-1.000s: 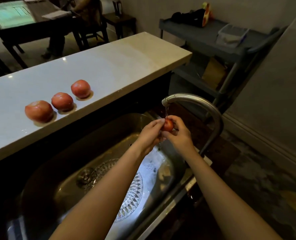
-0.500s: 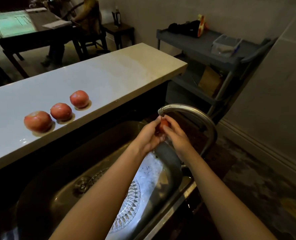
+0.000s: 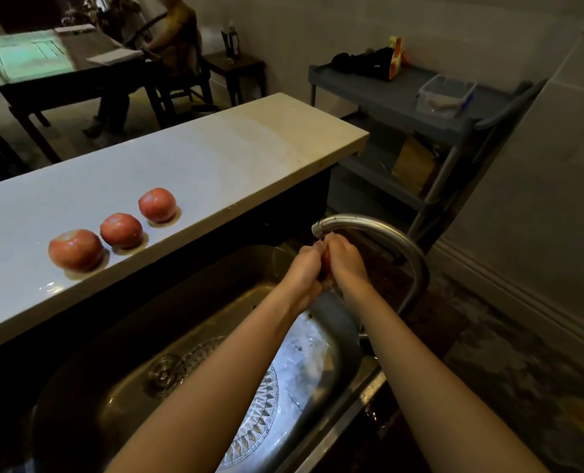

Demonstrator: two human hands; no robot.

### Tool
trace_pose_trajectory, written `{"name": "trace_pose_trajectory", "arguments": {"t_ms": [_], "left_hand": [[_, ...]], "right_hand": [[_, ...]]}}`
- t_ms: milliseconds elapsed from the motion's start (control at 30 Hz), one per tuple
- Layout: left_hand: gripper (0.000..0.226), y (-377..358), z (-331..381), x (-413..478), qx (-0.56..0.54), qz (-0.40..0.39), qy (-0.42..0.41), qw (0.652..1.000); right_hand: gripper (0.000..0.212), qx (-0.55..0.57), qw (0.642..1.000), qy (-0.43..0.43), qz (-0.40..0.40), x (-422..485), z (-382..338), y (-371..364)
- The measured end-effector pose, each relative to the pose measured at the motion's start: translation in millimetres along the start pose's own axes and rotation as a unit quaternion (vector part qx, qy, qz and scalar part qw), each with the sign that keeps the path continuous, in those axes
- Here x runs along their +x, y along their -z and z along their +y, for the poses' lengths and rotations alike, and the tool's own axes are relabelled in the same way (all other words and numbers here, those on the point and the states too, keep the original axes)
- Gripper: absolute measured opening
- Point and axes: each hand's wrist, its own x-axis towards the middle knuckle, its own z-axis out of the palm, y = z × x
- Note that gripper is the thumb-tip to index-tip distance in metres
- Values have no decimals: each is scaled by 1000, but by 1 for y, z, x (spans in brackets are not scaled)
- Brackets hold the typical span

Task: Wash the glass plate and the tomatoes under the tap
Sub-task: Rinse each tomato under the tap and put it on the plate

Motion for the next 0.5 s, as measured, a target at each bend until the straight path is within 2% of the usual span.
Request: {"name": "trace_pose_trajectory", "arguments": {"t_ms": [100, 200, 267, 367, 433, 500], "left_hand": [[27, 2, 0, 3, -25, 28, -5, 999], [42, 12, 1, 8, 0, 43, -46, 998], [37, 12, -1, 8, 42, 40, -60, 997], [24, 2, -9, 5, 56, 19, -65, 996], [24, 4, -10, 5, 34, 39, -73, 996], [35, 13, -7, 7, 36, 56, -97, 993]], "right_hand": [[30, -35, 999, 14, -16, -1, -2, -5], [22, -40, 996, 64, -54, -10, 9, -14], [24, 9, 999, 38, -31, -8, 7, -15], [29, 91, 994, -56, 37, 4, 2, -11], [27, 67, 997, -22, 12, 5, 5, -15], [23, 34, 998, 44, -41, -2, 12, -20]]}}
